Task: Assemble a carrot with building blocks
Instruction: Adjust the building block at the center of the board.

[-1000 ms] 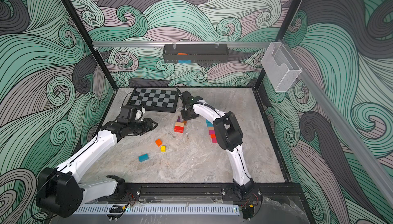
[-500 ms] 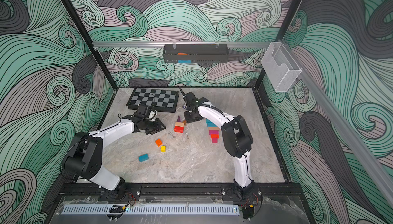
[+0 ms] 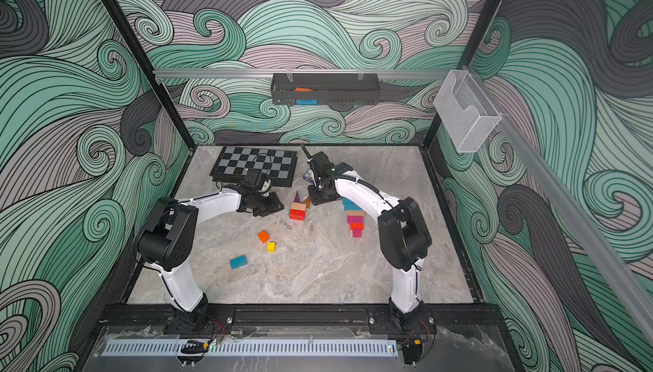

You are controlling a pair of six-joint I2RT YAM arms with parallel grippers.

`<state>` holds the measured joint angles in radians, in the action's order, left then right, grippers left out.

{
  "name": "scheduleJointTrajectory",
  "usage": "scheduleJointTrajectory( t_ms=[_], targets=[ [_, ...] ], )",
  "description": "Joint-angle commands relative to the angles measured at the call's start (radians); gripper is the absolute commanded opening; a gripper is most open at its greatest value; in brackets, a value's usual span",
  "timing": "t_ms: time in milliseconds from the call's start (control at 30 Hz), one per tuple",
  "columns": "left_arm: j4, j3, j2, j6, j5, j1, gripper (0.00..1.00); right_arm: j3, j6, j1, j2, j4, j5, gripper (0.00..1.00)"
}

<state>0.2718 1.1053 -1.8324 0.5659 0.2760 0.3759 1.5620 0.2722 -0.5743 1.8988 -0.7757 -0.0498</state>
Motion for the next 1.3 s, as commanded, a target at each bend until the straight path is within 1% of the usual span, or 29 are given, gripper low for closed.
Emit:
scheduleJointTrajectory(
  t_ms=[0, 367, 767, 1067, 1267],
  targets=[
    [0.001, 0.046, -0.027, -0.026, -0.029, 0.012, 0.36, -0.012, -0.006, 0.002, -0.039, -0.011, 0.002, 0.4],
    [0.015, 0.133, -0.111, -0.05, -0.052, 0.036, 0.36, -0.013, -0.011, 0.005, -0.041, -0.011, 0.005, 0.4],
    [0.021, 0.153, -0.134, -0.05, -0.056, 0.06, 0.36, -0.026, -0.016, 0.008, -0.047, -0.011, 0.005, 0.4],
    [0.035, 0.151, -0.115, -0.054, -0.082, 0.061, 0.36, -0.036, -0.013, 0.008, -0.052, -0.011, 0.009, 0.4],
    [0.053, 0.123, -0.049, -0.055, -0.1, 0.06, 0.41, -0.036, -0.011, 0.008, -0.055, -0.01, 0.02, 0.4]
  ],
)
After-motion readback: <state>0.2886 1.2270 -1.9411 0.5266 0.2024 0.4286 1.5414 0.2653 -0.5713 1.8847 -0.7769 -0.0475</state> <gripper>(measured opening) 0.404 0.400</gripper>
